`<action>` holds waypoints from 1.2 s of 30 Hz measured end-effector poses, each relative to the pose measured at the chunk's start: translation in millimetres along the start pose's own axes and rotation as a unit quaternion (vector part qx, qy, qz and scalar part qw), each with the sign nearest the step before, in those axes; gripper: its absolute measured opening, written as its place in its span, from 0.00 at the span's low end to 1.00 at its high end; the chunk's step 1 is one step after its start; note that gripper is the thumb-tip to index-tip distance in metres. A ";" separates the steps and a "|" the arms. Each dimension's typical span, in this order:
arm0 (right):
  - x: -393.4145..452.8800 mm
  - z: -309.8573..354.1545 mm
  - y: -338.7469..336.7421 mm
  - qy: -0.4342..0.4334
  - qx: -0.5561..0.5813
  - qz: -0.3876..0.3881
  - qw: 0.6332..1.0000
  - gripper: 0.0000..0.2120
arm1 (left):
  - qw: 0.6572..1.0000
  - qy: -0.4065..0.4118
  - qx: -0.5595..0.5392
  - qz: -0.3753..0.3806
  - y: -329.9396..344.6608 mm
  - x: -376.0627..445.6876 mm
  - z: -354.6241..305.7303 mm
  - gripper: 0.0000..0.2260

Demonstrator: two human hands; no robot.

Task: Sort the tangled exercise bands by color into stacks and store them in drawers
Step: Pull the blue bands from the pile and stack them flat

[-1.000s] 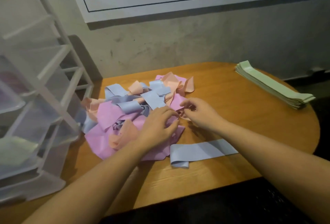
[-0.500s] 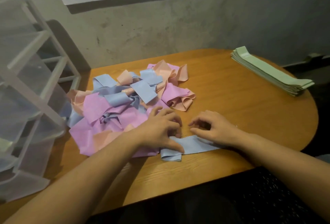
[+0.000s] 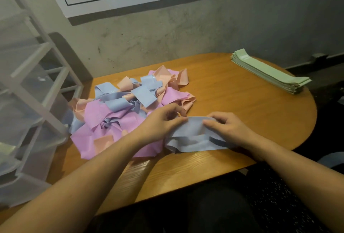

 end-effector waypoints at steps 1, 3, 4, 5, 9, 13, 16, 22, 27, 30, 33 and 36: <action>-0.9 3.3 -5.5 0.014 0.027 -0.013 0.999 0.09 | 1.000 -0.007 -0.009 0.003 0.2 -1.2 -0.8 0.05; -2.7 9.3 -16.2 0.050 0.109 -0.040 0.992 0.09 | 0.999 -0.036 -0.007 0.019 1.3 -5.3 0.8 0.09; -3.1 11.7 -21.0 0.068 0.157 -0.050 0.984 0.08 | 0.998 -0.057 -0.012 0.032 2.1 -7.9 2.3 0.10; -3.4 14.4 -25.6 0.085 0.203 -0.061 0.974 0.08 | 0.996 -0.078 -0.027 0.046 3.6 -11.2 1.8 0.11; -0.9 19.0 -46.2 0.127 0.263 -0.113 0.950 0.09 | 0.987 -0.115 -0.099 0.058 0.5 -18.8 -4.2 0.13; -0.4 13.5 -51.0 0.151 0.019 -0.075 0.986 0.10 | 0.973 -0.117 -0.198 -0.020 -18.9 -17.6 -23.5 0.11; -3.4 23.7 -36.4 0.120 -0.131 -0.020 0.984 0.04 | 0.961 -0.092 -0.250 -0.075 -29.5 -11.1 -44.1 0.08; -10.3 106.0 -21.4 -0.083 0.044 -0.078 0.993 0.09 | 0.943 -0.096 -0.305 -0.094 -28.6 0.6 -85.6 0.06; -14.0 145.2 -36.0 -0.153 0.093 -0.127 0.976 0.18 | 0.936 -0.071 -0.330 -0.101 -29.0 6.6 -116.1 0.07; -16.1 161.2 -58.3 -0.186 0.085 -0.179 0.962 0.10 | 0.936 -0.042 -0.334 -0.101 -27.8 4.3 -134.5 0.08; -22.1 170.1 -77.9 -0.192 0.077 -0.215 0.954 0.06 | 0.925 -0.032 -0.363 -0.105 -26.6 -1.4 -147.6 0.08; -27.9 179.4 -87.5 -0.186 0.055 -0.226 0.955 0.02 | 0.936 -0.017 -0.337 -0.100 -24.2 -6.5 -160.6 0.10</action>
Point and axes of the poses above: each hand's wrist, its own x-axis towards the middle knuckle, its own y-axis out of the palm, z = x × y, the point moved 10 cm from there along x, towards the middle knuckle, and after that the axes turned 7 degrees about -z, right-handed, at the moved point
